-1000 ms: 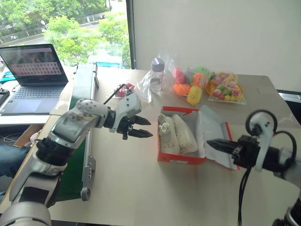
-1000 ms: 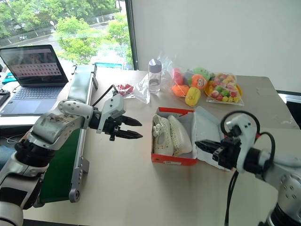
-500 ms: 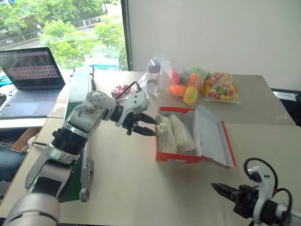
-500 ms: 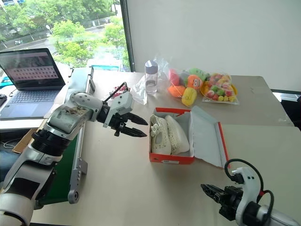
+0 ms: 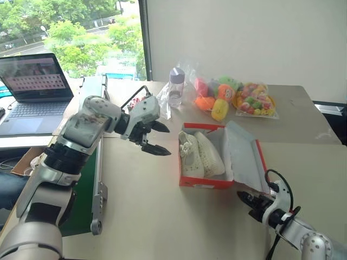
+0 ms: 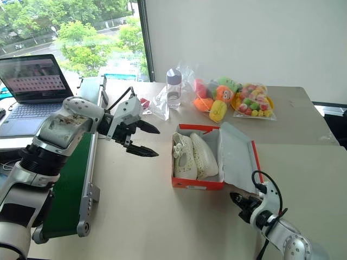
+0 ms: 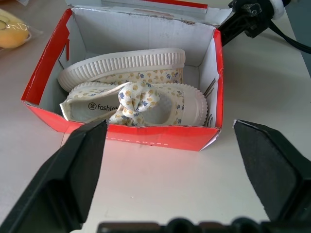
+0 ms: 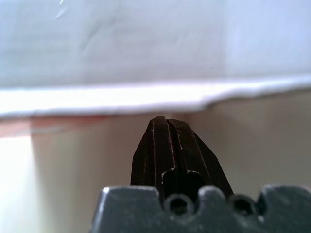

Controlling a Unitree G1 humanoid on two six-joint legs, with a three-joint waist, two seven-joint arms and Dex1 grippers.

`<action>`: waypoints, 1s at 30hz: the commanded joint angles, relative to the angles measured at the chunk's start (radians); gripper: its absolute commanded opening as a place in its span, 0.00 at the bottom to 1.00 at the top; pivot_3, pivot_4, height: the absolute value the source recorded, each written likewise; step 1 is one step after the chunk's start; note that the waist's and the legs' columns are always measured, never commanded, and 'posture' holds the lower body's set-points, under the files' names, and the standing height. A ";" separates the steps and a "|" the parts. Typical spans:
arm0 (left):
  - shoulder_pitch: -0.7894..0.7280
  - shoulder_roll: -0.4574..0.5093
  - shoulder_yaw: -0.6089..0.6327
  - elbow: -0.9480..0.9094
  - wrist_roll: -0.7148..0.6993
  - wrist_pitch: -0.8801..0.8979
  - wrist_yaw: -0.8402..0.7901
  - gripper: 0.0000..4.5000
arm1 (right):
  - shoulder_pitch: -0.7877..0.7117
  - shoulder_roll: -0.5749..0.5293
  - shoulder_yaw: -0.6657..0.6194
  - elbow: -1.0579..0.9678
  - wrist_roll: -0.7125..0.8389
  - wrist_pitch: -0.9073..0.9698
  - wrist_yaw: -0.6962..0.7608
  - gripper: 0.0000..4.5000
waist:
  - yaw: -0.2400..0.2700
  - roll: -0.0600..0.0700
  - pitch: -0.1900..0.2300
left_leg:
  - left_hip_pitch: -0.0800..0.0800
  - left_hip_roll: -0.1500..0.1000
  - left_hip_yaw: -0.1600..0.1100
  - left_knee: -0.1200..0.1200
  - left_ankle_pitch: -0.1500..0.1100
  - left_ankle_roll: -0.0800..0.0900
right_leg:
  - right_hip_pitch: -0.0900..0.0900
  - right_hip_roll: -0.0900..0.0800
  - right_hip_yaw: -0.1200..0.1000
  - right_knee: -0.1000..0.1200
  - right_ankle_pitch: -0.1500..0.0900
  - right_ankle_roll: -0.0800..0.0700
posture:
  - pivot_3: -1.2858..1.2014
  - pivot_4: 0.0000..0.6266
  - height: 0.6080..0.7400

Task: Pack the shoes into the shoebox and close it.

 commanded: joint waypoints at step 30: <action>0.071 0.106 0.093 -0.178 -0.029 0.104 0.062 0.99 | -0.355 -0.256 0.155 -0.028 0.597 -0.148 0.126 0.00 | -0.008 -0.001 0.000 | 0.003 0.000 0.000 0.001 0.002 0.001 | 0.002 0.001 0.003 0.002 0.002 0.000 | 0.52 0.24 1.00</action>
